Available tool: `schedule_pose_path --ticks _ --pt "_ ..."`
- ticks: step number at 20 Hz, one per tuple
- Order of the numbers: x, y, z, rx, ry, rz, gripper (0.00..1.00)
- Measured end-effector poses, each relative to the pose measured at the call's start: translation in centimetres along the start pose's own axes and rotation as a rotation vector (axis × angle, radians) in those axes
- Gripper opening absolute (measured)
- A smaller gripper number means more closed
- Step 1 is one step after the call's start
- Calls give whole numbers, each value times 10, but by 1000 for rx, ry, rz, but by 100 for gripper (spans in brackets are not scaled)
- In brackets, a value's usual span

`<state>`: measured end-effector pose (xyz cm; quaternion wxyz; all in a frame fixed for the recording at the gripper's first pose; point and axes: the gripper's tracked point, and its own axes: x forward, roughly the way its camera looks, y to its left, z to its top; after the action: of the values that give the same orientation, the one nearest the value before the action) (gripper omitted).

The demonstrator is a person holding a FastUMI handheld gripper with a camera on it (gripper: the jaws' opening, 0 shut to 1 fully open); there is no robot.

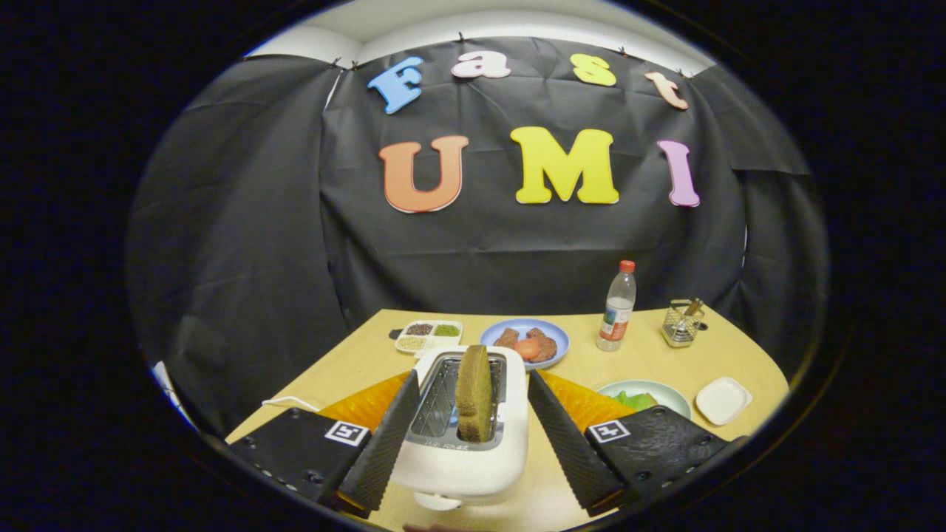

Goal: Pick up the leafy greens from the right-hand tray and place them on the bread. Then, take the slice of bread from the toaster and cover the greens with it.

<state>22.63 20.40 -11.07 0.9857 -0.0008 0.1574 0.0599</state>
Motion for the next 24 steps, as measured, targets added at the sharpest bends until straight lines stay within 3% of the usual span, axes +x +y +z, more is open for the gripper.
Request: schedule_pose_path --ticks 5,10,14,15,24 --pt "35 -1 -12 -30 89 -34 82" --pt "51 2 -26 16 219 -30 32" --pt "46 -2 -23 39 223 -36 23" --pt "46 -8 -19 49 217 -51 16" --pt "-4 -9 43 109 103 11 15"
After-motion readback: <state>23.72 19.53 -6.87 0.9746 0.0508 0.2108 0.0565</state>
